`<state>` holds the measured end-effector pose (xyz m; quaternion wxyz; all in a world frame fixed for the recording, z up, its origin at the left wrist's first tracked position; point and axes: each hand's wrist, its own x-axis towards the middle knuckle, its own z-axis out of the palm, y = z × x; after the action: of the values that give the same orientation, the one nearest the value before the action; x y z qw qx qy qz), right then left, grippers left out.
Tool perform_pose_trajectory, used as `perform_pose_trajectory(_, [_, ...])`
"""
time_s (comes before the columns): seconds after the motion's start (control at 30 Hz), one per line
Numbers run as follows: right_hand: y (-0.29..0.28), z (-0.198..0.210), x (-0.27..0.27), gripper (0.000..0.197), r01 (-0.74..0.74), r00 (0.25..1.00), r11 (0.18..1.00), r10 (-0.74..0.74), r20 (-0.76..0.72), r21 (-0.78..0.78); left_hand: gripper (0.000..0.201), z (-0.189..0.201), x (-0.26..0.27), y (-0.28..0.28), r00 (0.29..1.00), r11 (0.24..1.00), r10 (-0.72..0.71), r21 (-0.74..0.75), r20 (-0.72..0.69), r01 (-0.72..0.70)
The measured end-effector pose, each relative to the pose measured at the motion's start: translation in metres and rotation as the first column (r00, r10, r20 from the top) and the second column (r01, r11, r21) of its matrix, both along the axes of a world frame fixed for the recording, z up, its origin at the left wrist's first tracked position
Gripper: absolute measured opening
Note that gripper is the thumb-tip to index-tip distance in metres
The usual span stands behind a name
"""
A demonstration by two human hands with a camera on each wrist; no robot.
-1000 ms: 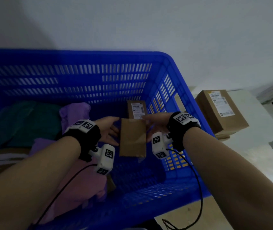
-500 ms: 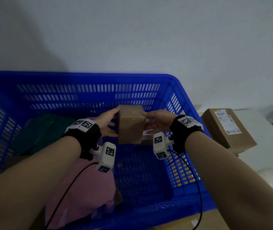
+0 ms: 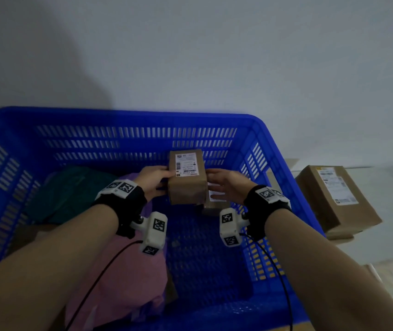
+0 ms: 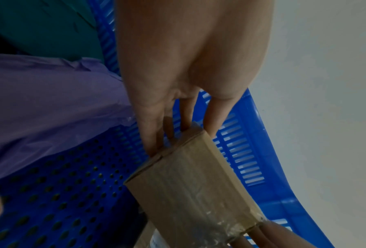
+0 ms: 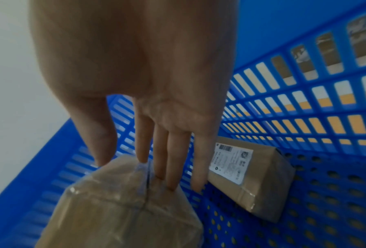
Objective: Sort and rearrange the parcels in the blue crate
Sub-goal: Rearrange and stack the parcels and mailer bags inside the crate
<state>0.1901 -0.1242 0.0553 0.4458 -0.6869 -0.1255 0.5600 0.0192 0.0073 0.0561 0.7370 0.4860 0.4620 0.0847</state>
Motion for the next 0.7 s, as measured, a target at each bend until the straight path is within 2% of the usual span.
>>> perform_pose_trajectory(0.1, [0.001, -0.007, 0.0, 0.042, 0.035, 0.999, 0.999, -0.035, 0.019, 0.039, 0.034, -0.006, -0.001, 0.002, 1.0, 1.0, -0.005, 0.022, -0.026, 0.006])
perform_pose_trajectory(0.17, [0.004, -0.008, -0.004, 0.052, 0.002, 1.0, 0.998, -0.003, 0.016, 0.062, 0.04, -0.009, -0.001, 0.005, 0.999, 1.0, 0.005, 0.03, -0.048, -0.004])
perform_pose_trajectory(0.27, [0.012, -0.014, -0.003, 0.069, -0.026, 1.0, 0.995, 0.027, -0.006, 0.093, 0.075, -0.014, -0.002, 0.01, 0.999, 1.0, 0.009, -0.021, -0.047, -0.01])
perform_pose_trajectory(0.37, [0.013, -0.01, -0.003, 0.061, -0.048, 0.998, 0.995, 0.044, 0.05, 0.092, 0.094, -0.017, 0.0, 0.011, 0.999, 0.999, -0.036, -0.039, -0.026, 0.035])
perform_pose_trajectory(0.4, [0.012, -0.009, -0.001, 0.056, -0.076, 0.993, 0.994, 0.068, 0.095, 0.082, 0.097, -0.017, 0.001, 0.011, 0.997, 0.998, -0.064, 0.009, -0.054, 0.065])
perform_pose_trajectory(0.43, [0.012, -0.007, 0.002, 0.055, -0.12, 0.981, 0.991, 0.108, 0.163, 0.065, 0.102, -0.015, 0.001, 0.011, 0.987, 0.985, -0.11, 0.12, -0.115, 0.124])
perform_pose_trajectory(0.47, [0.012, -0.003, 0.004, 0.056, -0.178, 0.958, 0.983, 0.163, 0.237, 0.039, 0.108, -0.013, 0.001, 0.013, 0.964, 0.939, -0.158, 0.27, -0.216, 0.215])
perform_pose_trajectory(0.53, [0.014, 0.006, 0.008, 0.06, -0.319, 0.872, 0.946, 0.316, 0.374, -0.056, 0.115, -0.008, 0.001, 0.019, 0.882, 0.746, -0.232, 0.506, -0.411, 0.433])
perform_pose_trajectory(0.63, [0.019, 0.019, 0.011, 0.069, -0.538, 0.632, 0.811, 0.568, 0.528, -0.229, 0.106, 0.003, 0.005, 0.026, 0.732, 0.472, -0.377, 0.562, -0.568, 0.679])
perform_pose_trajectory(0.7, [0.022, 0.025, 0.008, 0.075, -0.623, 0.457, 0.71, 0.671, 0.584, -0.328, 0.099, 0.007, 0.012, 0.027, 0.61, 0.341, -0.467, 0.507, -0.64, 0.792])
